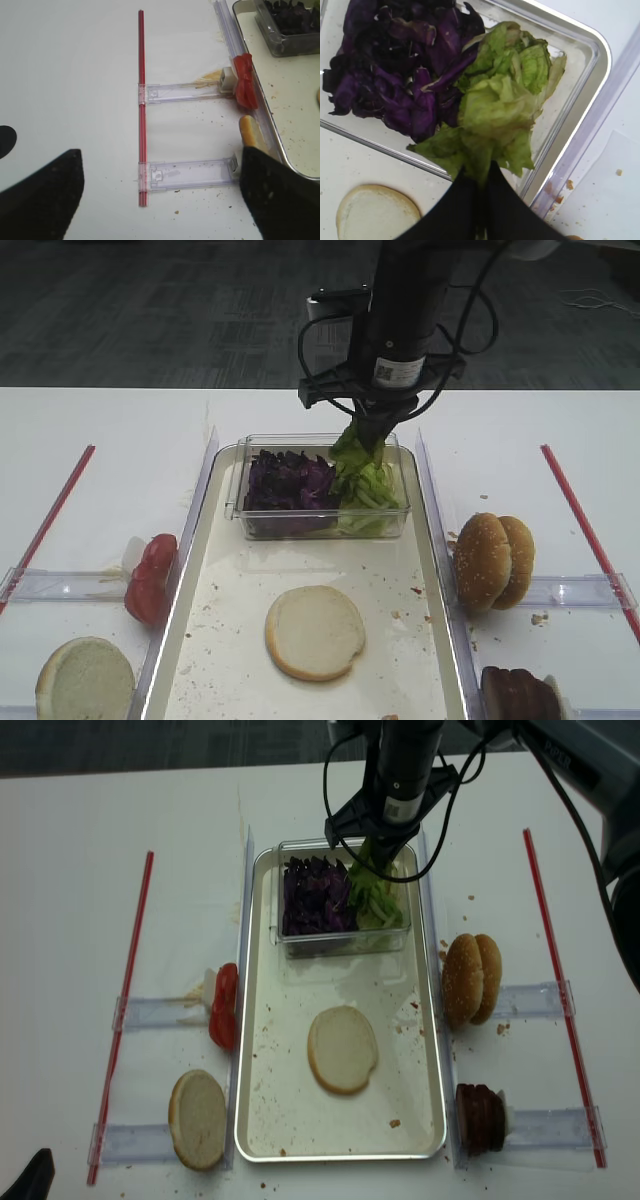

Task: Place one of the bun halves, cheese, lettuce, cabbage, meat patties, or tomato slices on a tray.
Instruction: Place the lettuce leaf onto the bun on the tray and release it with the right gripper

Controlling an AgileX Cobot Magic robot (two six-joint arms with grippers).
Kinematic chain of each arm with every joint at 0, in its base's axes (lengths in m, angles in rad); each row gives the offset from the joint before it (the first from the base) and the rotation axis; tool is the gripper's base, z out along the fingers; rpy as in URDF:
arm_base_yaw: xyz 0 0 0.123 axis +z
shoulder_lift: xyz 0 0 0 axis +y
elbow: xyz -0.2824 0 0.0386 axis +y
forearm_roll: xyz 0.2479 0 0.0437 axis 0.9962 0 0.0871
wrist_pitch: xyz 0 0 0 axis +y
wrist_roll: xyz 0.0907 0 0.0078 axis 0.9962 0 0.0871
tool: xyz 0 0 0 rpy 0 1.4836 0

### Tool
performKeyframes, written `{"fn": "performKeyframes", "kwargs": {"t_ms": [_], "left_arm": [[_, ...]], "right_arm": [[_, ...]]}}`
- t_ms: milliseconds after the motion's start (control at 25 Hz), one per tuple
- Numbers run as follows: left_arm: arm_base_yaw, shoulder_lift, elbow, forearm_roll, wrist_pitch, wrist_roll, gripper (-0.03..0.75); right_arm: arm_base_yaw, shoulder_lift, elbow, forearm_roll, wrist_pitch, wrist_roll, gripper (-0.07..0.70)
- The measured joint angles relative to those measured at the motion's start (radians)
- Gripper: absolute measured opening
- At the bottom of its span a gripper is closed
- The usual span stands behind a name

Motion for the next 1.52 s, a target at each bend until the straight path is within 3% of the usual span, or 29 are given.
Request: {"fn": "performKeyframes", "kwargs": {"t_ms": [320, 680, 880, 1160, 1520], "left_arm": [[0.000, 0.000, 0.000, 0.000, 0.000, 0.000, 0.616], [0.000, 0.000, 0.000, 0.000, 0.000, 0.000, 0.616], [0.000, 0.000, 0.000, 0.000, 0.000, 0.000, 0.616], [0.000, 0.000, 0.000, 0.000, 0.000, 0.000, 0.616], [0.000, 0.000, 0.000, 0.000, 0.000, 0.000, 0.616]], "right_arm": [[0.047, -0.113, 0.048, -0.026, 0.000, 0.000, 0.061], [0.073, -0.311, 0.378, -0.033, 0.000, 0.000, 0.061], [0.078, -0.410, 0.530, -0.031, -0.032, 0.000, 0.061], [0.090, -0.423, 0.555, -0.013, -0.087, -0.004, 0.061], [0.257, -0.400, 0.556, 0.006, -0.138, -0.004, 0.061]]}}
